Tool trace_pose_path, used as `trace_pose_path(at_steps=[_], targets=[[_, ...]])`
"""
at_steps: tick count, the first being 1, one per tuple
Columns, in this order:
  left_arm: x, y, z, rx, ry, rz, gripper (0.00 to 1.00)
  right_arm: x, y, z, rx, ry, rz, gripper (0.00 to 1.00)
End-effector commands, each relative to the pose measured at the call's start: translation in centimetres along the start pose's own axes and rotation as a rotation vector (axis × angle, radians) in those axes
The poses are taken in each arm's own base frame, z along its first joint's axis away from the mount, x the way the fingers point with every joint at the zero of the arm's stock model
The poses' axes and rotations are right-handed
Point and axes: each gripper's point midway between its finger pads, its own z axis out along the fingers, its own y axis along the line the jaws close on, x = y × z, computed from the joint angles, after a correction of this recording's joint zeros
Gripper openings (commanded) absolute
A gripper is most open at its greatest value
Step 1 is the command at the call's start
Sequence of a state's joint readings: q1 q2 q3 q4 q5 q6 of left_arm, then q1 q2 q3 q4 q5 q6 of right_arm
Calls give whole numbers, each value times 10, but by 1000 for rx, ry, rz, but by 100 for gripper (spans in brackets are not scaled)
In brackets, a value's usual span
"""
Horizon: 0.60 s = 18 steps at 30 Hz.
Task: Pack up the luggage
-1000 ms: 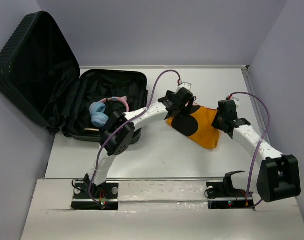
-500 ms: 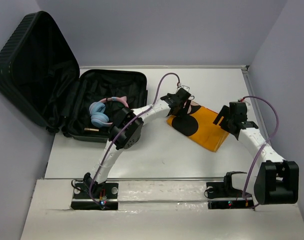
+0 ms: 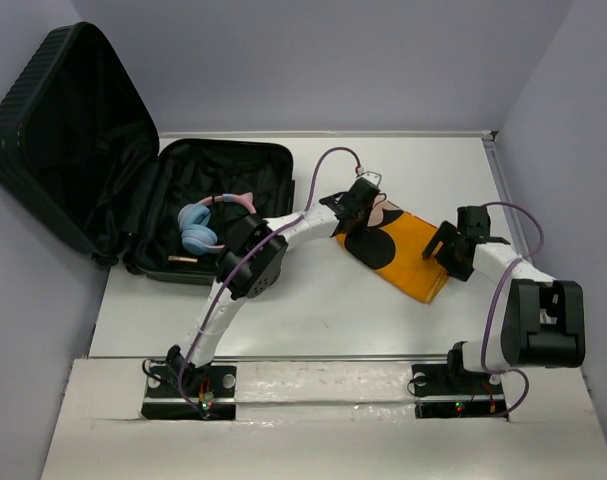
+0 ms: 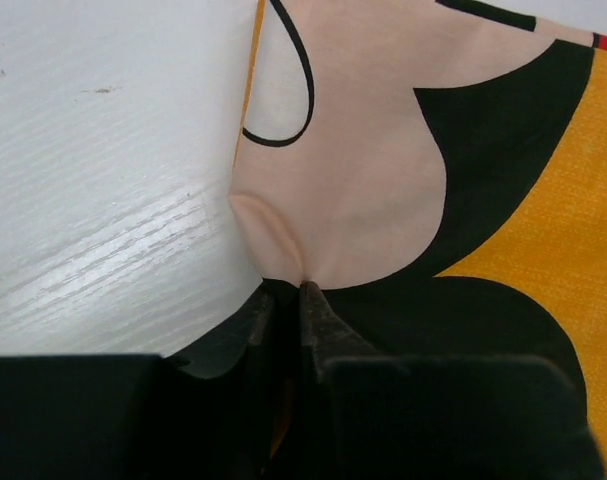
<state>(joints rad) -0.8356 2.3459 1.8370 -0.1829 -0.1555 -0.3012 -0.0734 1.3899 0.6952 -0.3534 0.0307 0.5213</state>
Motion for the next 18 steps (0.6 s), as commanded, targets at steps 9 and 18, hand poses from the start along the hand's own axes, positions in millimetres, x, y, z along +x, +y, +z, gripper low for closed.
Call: trace_pose_path(at_steps=[9,18], targets=[[36,20,-20,22,14,-56,6,17,72,20,-376,114,53,12],[-42,6,-97,115,-191,-107,6,-24,140,-44,-765,-35,13,7]])
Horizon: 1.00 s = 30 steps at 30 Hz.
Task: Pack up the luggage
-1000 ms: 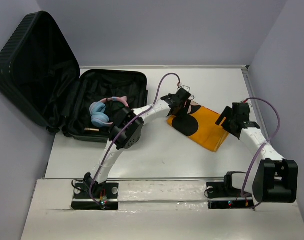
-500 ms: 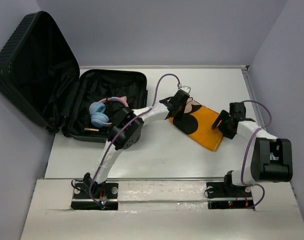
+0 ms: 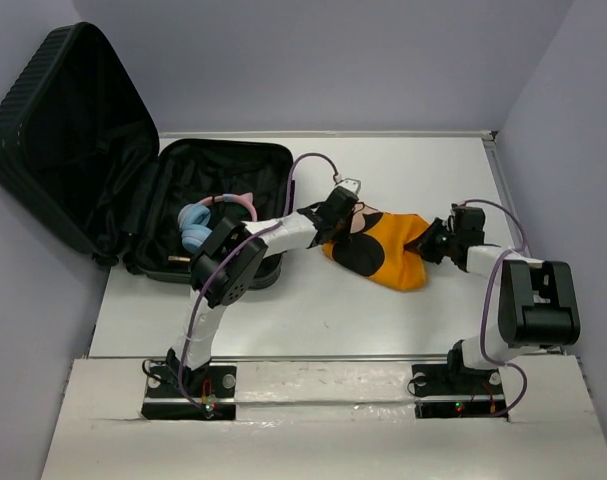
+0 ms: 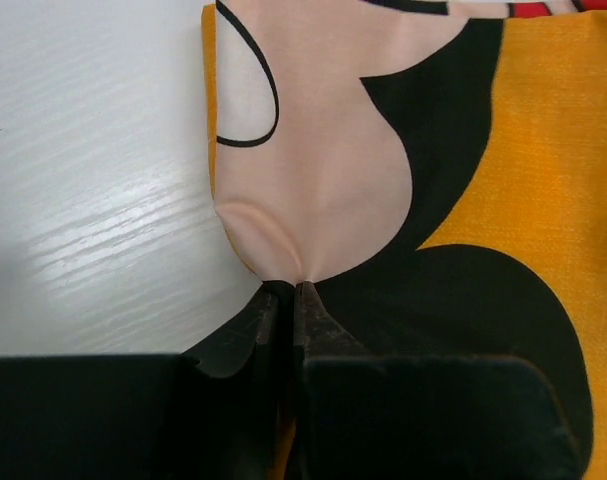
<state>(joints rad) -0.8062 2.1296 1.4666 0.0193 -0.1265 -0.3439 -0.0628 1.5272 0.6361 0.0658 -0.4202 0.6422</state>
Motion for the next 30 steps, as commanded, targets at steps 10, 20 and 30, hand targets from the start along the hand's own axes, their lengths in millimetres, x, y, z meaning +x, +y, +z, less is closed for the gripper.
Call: trace_pose_path(at_steps=[10,20,30], targets=[[-177,11,-188,17,-397,-91,6,-31,204,-74,-514,-146,-217,7],[-170,236,-294,-366,-527,-351,6,14,384,-11,-699,16,-309,7],[-111,334,-395,-673,-639,-539,99,125,446,135,-669,312,-483,89]])
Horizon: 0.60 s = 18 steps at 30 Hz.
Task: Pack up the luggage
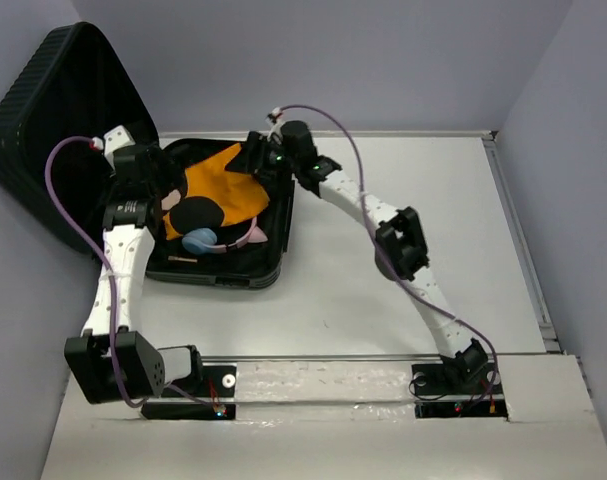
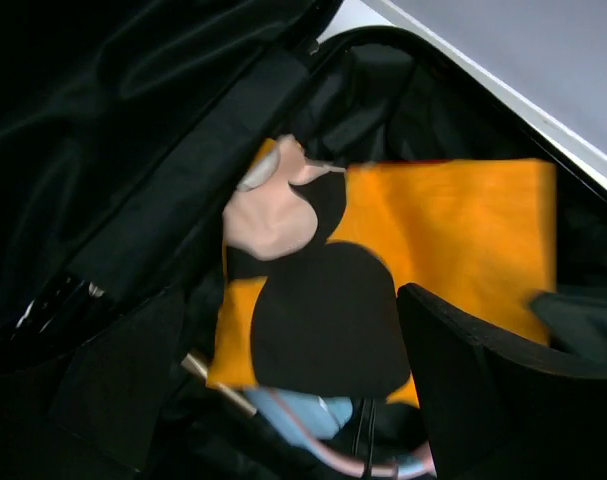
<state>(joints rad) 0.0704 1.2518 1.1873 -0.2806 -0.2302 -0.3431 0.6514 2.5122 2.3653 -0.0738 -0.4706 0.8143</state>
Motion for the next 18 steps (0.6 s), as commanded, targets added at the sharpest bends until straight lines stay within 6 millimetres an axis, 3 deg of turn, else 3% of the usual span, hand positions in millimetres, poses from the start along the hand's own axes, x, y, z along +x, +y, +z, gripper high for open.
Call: trace_pose_path(at_steps=[1,3,7,9,12,15,18], targets=[[-44,4,-69,65,-165,-53,99,28,-7,5,47,142,-15,90],[-48,7,-92,88,-201,-72,99,21,-5,1,47,111,-63,91],[-52,44,-150,26,-327,-159,99,17,16,-13,39,108,-141,92],[-48,60,-167,-18,-361,-195,98,9,39,-26,22,94,-202,92],[-44,114,-202,-204,-500,-288,98,-3,74,-46,-10,69,-276,93],[-29,155,-219,-373,-576,-350,98,-19,105,-73,-26,32,-352,94],[-14,179,-216,-515,-587,-338,99,-22,122,-103,-16,17,-419,96]])
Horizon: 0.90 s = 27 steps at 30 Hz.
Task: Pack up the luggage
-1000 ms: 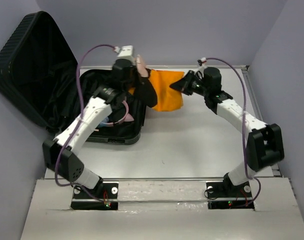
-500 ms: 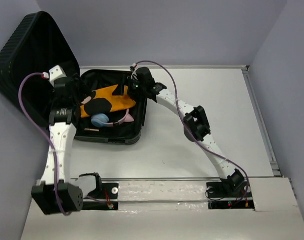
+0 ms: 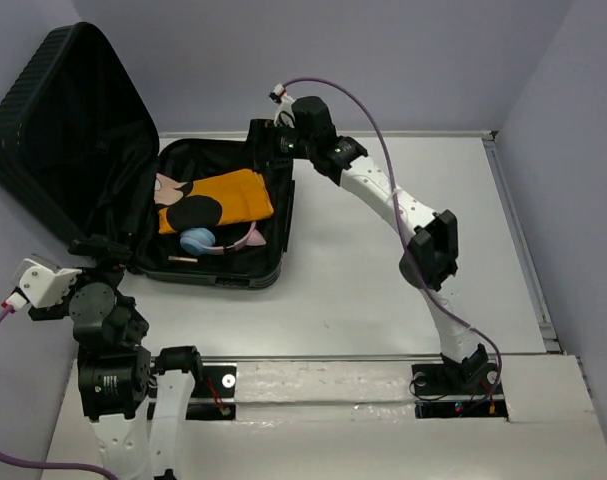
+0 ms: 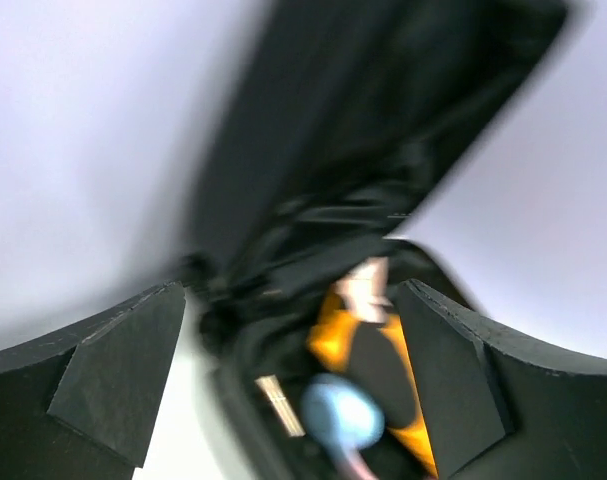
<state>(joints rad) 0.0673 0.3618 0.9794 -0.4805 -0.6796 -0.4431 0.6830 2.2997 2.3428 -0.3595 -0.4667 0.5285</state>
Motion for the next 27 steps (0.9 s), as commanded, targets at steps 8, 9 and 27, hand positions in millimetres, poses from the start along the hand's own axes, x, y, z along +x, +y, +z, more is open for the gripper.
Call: trace_pose_path(at_steps=[8,9,27], targets=[[27,28,66,-410,-79,245,99,48,27,-92,-1,57,-171,97],[18,20,72,-410,-89,240,99,52,23,-93,6,43,-181,98],[44,27,138,-535,-4,513,8,173,-83,-57,219,215,-20,90]])
